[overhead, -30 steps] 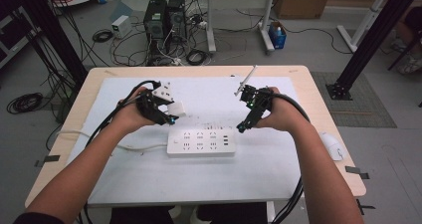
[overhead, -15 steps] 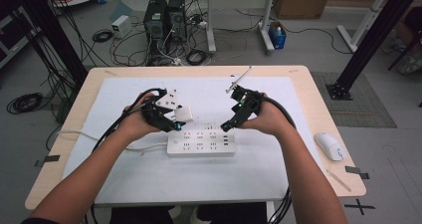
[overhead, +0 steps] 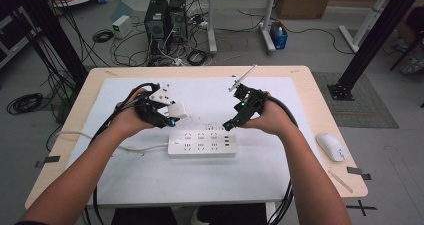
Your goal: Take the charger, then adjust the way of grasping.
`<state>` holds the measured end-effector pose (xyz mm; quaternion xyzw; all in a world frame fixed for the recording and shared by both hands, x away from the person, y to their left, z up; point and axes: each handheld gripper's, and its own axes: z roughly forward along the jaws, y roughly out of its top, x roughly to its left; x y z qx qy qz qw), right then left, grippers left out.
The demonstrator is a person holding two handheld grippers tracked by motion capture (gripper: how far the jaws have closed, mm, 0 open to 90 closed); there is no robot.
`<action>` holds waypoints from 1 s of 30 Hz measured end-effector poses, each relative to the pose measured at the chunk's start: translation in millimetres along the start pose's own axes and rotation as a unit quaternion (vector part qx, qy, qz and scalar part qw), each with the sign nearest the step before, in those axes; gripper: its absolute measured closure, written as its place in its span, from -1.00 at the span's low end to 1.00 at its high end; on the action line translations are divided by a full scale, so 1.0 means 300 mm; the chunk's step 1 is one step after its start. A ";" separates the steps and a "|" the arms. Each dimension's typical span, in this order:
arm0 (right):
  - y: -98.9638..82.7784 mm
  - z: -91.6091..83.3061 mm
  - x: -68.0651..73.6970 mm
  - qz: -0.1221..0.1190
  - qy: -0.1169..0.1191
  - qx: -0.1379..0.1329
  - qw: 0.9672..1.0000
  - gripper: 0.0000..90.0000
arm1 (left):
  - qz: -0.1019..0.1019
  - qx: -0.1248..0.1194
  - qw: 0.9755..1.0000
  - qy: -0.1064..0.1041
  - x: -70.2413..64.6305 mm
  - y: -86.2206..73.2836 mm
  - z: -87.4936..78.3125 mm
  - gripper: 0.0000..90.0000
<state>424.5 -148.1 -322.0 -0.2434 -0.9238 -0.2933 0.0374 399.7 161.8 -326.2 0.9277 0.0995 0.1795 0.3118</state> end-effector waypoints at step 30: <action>0.051 -0.062 0.036 0.004 0.004 -0.054 0.999 -0.96 | 0.043 -0.037 0.998 0.013 -0.069 0.082 -0.013 -0.06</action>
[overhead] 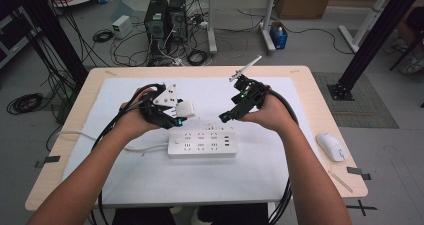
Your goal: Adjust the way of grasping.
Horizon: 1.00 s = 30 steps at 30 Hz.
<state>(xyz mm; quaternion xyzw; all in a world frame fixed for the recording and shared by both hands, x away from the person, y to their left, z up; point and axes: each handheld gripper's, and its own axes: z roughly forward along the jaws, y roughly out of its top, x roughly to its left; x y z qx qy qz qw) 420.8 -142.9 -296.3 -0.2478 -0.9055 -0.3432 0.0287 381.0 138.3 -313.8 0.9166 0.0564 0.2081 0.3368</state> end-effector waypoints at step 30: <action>-0.001 0.170 -0.023 0.096 0.111 -0.089 0.985 -0.96 | 0.020 -0.025 0.999 0.002 -0.070 0.013 0.058 -0.05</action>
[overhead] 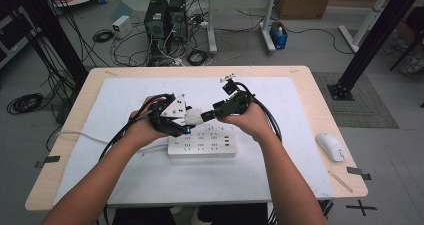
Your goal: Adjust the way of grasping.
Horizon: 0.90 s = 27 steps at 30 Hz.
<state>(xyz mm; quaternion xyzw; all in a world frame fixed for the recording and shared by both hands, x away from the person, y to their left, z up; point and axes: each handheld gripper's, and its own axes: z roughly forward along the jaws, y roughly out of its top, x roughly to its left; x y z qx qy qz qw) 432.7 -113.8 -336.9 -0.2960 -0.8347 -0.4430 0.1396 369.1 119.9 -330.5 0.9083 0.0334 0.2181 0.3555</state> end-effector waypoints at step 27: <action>-0.005 0.096 -0.012 0.039 0.042 -0.014 0.998 -0.77 | 0.019 -0.004 1.000 0.009 -0.024 0.020 0.015 -0.06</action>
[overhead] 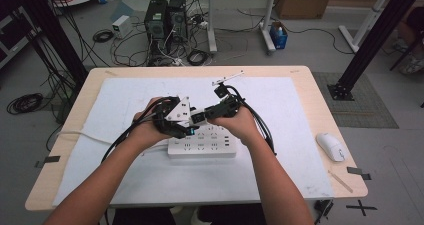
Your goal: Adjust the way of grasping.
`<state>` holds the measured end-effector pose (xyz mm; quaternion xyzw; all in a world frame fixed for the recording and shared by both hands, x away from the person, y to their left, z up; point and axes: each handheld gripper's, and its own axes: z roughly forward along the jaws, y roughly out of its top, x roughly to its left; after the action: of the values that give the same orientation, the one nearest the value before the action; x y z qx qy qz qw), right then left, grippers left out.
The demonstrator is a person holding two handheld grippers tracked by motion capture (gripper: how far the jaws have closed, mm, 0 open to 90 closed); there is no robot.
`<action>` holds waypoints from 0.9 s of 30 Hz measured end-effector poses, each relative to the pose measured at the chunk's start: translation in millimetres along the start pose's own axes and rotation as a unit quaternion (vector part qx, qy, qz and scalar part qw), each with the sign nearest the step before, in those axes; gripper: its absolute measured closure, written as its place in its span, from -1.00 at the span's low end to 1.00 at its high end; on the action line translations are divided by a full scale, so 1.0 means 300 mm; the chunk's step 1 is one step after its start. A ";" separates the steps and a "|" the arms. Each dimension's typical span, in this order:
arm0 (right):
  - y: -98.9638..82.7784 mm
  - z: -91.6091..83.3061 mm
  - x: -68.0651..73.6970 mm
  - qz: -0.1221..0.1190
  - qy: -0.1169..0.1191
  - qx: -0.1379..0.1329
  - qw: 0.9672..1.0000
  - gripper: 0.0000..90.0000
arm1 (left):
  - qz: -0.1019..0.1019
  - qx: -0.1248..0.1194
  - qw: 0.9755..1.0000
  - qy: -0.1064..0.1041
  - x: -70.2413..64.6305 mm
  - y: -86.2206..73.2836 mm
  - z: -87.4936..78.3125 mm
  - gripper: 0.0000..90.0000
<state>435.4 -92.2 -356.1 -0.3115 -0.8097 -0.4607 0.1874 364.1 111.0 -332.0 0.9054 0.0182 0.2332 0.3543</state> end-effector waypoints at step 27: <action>-0.002 0.007 -0.003 0.008 0.038 -0.020 0.999 -0.24 | 0.017 -0.001 1.000 0.013 -0.005 -0.002 -0.013 -0.05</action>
<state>435.8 -90.9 -358.1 -0.3037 -0.7901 -0.4870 0.2153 361.1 113.5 -330.4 0.9021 0.0069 0.2513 0.3507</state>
